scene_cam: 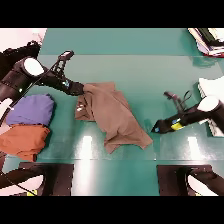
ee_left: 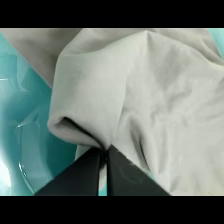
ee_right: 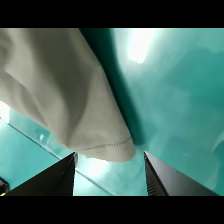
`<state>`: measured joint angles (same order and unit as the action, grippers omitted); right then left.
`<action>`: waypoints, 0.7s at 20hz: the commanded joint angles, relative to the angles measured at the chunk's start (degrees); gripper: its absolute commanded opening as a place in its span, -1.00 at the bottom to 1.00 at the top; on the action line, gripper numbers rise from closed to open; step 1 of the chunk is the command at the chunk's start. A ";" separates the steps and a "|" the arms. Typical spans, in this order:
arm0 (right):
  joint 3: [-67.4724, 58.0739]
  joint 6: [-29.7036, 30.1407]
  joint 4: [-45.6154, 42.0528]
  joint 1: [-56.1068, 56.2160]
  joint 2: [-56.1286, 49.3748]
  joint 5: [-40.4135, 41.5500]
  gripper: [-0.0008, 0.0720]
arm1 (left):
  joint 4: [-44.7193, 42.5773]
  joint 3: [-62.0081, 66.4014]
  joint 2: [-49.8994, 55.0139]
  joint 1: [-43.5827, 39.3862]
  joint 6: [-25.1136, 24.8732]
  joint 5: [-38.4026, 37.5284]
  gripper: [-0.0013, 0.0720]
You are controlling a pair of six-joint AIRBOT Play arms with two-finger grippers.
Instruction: Fold the shirts.
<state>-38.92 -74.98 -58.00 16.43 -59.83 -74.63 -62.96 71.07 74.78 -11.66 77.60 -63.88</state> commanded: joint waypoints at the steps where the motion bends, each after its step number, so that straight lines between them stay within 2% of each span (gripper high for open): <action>1: 7.58 0.28 1.53 4.52 0.15 8.37 0.33 | -0.07 0.17 -0.09 0.04 -0.04 0.07 -0.89; 2: 7.54 0.28 1.49 5.14 0.13 9.22 0.22 | -0.07 0.17 -0.07 0.04 -0.04 0.24 -0.89; 6: 7.41 0.28 1.62 5.35 -2.23 10.43 0.21 | 0.00 0.17 -0.09 0.04 -0.02 0.26 -0.89; 7: 7.34 0.72 2.12 5.33 -3.43 10.51 0.14 | -0.02 0.17 -0.09 0.04 -0.02 0.04 -0.89; 8: 6.91 2.58 3.02 5.35 -4.48 11.02 -0.46 | -0.02 0.20 -0.09 0.04 -0.04 -0.39 -0.89; 9: 5.88 4.13 2.99 5.35 -5.11 11.10 -0.93 | -0.02 0.22 -0.11 0.04 -0.04 -0.52 -0.89; 14: -8.76 4.50 -1.27 -0.42 -0.98 9.79 -0.94 | -3.80 4.76 -5.99 0.04 -0.09 -1.18 -0.89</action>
<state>-40.51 -71.24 -57.01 19.07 -62.87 -64.27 -64.47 73.14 71.79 -11.66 77.56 -64.38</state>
